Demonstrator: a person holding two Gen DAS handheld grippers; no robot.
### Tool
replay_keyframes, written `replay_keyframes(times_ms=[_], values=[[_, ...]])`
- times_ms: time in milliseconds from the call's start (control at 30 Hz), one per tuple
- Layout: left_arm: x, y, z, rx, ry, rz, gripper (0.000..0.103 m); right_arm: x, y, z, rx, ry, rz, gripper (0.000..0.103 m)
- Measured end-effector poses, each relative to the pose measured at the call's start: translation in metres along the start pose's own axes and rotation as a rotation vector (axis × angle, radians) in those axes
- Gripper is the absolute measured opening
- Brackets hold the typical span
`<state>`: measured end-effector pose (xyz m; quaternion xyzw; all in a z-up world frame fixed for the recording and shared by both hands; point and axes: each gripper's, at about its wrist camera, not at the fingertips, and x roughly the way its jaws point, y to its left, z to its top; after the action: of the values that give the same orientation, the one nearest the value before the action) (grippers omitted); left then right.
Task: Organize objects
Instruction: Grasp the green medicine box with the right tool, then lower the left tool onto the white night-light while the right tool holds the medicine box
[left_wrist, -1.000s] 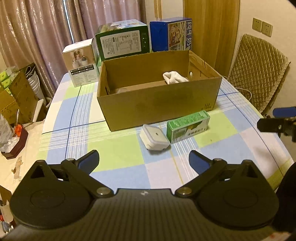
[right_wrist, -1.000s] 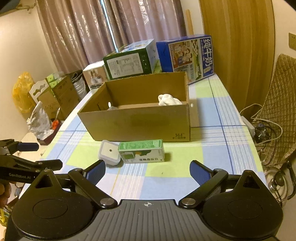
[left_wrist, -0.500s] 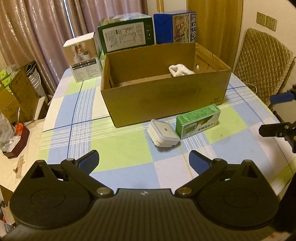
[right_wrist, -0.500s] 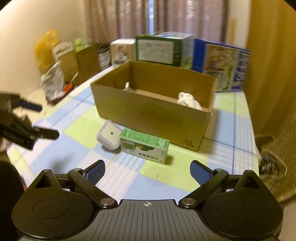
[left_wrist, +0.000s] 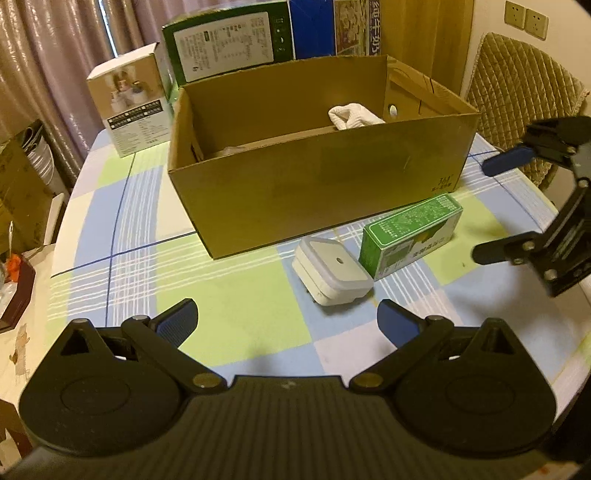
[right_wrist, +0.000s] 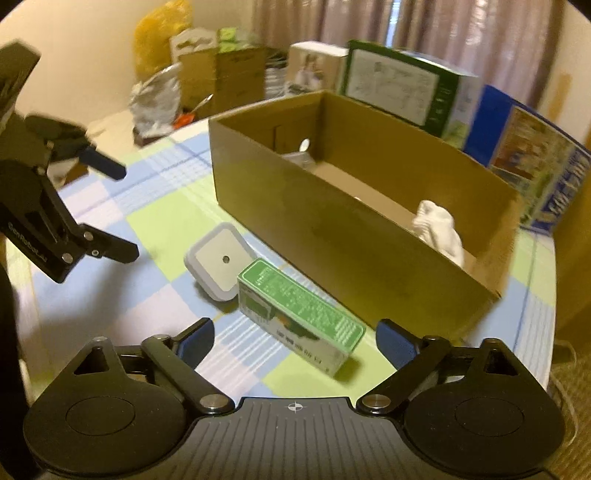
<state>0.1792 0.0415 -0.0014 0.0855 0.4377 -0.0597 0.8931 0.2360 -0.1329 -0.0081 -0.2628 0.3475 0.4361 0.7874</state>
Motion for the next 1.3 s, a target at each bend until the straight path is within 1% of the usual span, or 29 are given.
replay_keyframes(times_ms=[33,200,267,333,367,400,433,467,500,533,600,700,767,867,900,967,1033,1133,1300], values=[[0.004,0.001,0.001,0.000,0.002,-0.003,0.102,0.007,0.000,0.002,-0.019,0.017,0.001,0.084],[0.026,0.005,0.001,-0.005,0.023,-0.012,0.102,0.040,0.001,0.010,-0.130,0.068,-0.008,0.077],[0.033,0.005,0.000,-0.003,0.029,-0.016,0.102,0.051,0.003,0.010,-0.178,0.095,-0.006,0.072],[0.038,0.005,-0.001,-0.005,0.026,-0.028,0.102,0.063,0.005,0.014,-0.230,0.125,-0.004,0.064],[0.041,0.006,-0.003,-0.008,0.027,-0.035,0.102,0.068,0.006,0.015,-0.253,0.138,0.002,0.062],[0.042,0.006,-0.003,-0.012,0.030,-0.040,0.102,0.072,0.007,0.017,-0.271,0.151,0.013,0.055],[0.045,0.006,-0.004,-0.016,0.034,-0.044,0.101,0.076,0.007,0.018,-0.287,0.160,0.020,0.051],[0.046,0.006,-0.005,-0.019,0.034,-0.046,0.101,0.078,0.008,0.019,-0.303,0.163,0.025,0.050],[0.047,0.006,-0.006,-0.020,0.034,-0.048,0.101,0.079,0.007,0.021,-0.307,0.167,0.033,0.043],[0.047,0.005,-0.006,-0.020,0.035,-0.048,0.102,0.078,0.006,0.022,-0.301,0.172,0.041,0.035],[0.047,0.004,-0.006,-0.014,0.030,-0.049,0.102,0.071,0.004,0.023,-0.257,0.176,0.051,0.028],[0.048,0.002,-0.006,0.000,0.022,-0.054,0.101,0.061,-0.002,0.020,-0.153,0.190,0.018,0.027],[0.049,-0.002,-0.006,0.017,0.016,-0.058,0.101,0.052,-0.005,0.015,-0.061,0.200,-0.006,0.027],[0.050,-0.010,-0.007,0.051,-0.011,-0.059,0.102,0.039,-0.005,0.005,0.079,0.226,-0.110,0.027],[0.050,-0.012,-0.007,0.059,-0.017,-0.055,0.102,0.036,-0.006,0.001,0.124,0.222,-0.120,0.027],[0.051,-0.017,-0.007,0.074,-0.036,-0.036,0.101,0.031,-0.010,-0.009,0.225,0.213,-0.107,0.027],[0.052,-0.023,-0.008,0.088,-0.058,-0.017,0.101,0.027,-0.010,-0.019,0.284,0.184,-0.110,0.027],[0.053,-0.033,-0.011,0.110,-0.093,0.023,0.101,0.021,-0.005,-0.034,0.313,0.090,-0.134,0.028],[0.058,-0.052,-0.015,0.120,-0.130,0.062,0.099,0.022,0.005,-0.051,0.375,0.035,-0.134,0.030]])
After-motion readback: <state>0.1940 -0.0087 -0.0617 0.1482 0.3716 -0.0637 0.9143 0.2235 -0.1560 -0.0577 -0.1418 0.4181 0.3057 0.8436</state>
